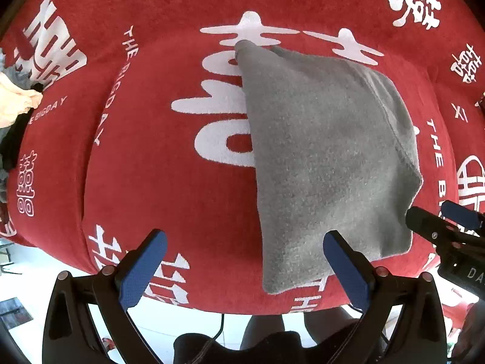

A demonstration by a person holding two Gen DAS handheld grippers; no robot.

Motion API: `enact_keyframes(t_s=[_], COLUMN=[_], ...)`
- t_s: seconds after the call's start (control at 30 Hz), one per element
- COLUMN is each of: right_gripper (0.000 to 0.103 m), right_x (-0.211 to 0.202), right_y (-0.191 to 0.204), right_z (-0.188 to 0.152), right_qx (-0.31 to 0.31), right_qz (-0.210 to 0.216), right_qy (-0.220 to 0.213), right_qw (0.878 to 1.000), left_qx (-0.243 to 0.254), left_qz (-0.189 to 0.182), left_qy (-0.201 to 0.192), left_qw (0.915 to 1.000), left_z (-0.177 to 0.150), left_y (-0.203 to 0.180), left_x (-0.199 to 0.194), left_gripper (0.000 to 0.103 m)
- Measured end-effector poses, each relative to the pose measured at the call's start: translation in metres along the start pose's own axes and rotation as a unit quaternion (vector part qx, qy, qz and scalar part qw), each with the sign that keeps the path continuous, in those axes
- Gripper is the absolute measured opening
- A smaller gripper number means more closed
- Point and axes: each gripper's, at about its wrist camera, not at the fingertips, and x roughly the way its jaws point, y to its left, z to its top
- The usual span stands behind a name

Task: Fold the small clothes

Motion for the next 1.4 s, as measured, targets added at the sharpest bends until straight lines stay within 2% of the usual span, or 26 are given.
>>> enact_keyframes(t_s=[1.4], right_gripper=[0.084], right_x=[0.003], right_y=[-0.007], right_z=[0.004], right_qx=[-0.010], right_qz=[-0.005], right_qy=[0.006], right_qw=[1.000], left_qx=[0.002], left_qz=[0.016], left_qy=[0.007], left_qw=[0.9998], left_z=[0.005], left_y=[-0.013], left_x=[0.001], left_gripper=[0.103])
